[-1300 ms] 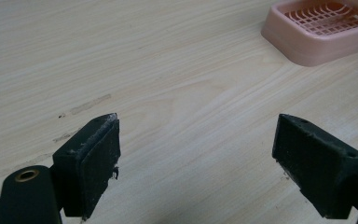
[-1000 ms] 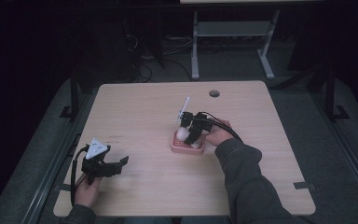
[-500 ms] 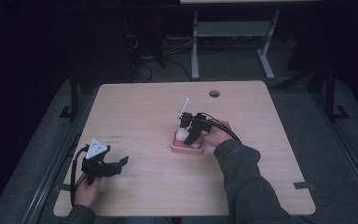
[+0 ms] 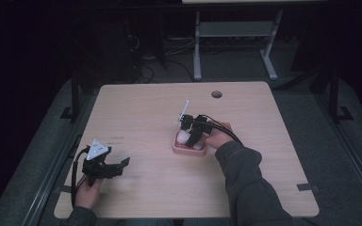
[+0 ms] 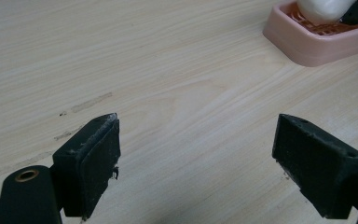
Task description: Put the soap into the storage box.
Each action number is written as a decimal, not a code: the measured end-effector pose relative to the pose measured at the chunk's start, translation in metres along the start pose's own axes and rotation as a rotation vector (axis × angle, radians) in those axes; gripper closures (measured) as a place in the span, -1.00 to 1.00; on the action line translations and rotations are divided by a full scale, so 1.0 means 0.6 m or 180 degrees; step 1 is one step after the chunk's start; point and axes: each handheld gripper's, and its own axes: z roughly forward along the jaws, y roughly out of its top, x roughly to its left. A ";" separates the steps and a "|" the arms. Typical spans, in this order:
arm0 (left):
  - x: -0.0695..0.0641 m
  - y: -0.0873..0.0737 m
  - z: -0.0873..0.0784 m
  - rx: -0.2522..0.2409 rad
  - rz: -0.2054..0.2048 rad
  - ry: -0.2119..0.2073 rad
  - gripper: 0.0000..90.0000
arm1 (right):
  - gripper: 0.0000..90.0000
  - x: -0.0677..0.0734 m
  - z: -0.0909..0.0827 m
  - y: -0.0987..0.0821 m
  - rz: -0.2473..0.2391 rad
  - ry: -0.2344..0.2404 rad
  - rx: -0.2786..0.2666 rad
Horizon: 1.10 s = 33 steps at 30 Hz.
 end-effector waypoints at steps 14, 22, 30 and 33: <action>-0.001 0.000 0.001 0.0009 -0.0010 0.0003 -0.67 | 0.05 0.000 -0.011 -0.003 0.0024 -0.0020 -0.0110; -0.001 0.000 0.001 0.0027 0.0017 0.0007 -0.67 | -0.01 0.003 -0.031 -0.018 0.0085 -0.0052 -0.0187; -0.001 0.000 0.002 0.0037 0.0019 0.0009 -0.67 | -0.04 0.003 -0.042 -0.038 0.0172 -0.0050 -0.0251; -0.002 -0.001 0.002 0.0036 0.0002 0.0012 -0.67 | -0.05 0.002 -0.047 -0.044 0.0183 -0.0050 -0.0283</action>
